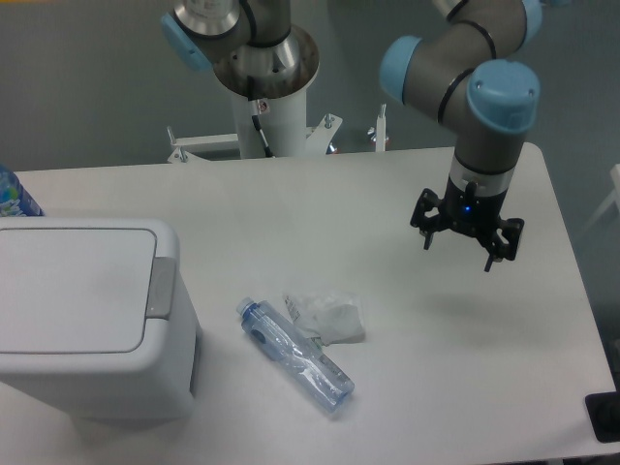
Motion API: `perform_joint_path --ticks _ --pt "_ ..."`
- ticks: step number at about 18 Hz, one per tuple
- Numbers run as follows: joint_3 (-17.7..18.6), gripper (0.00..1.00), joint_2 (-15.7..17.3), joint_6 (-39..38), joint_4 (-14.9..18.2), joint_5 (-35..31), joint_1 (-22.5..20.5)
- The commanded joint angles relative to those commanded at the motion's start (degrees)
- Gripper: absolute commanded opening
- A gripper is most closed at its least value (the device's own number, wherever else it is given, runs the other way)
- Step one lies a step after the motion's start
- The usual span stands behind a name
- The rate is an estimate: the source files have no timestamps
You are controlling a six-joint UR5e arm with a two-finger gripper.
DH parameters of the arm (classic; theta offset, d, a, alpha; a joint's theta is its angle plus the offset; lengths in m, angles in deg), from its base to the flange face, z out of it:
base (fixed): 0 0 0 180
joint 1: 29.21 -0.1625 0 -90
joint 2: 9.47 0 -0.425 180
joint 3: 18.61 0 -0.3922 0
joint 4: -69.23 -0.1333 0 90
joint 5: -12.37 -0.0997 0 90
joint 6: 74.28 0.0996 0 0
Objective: Open the trash can
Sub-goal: 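Move the gripper toward the trash can lid and lower it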
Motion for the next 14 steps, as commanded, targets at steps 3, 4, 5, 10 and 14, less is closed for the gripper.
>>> perform_joint_path --ticks 3,4,5,10,14 --pt "-2.02 1.00 0.00 -8.79 -0.35 2.93 0.26" --pt "-2.28 1.00 0.00 -12.13 -0.44 3.63 0.52" --pt "-2.29 1.00 0.00 -14.77 -0.53 5.72 0.70" --pt "-4.91 1.00 0.97 -27.33 -0.88 9.17 4.21" --pt "-10.62 1.00 0.00 -37.99 -0.97 9.61 8.25"
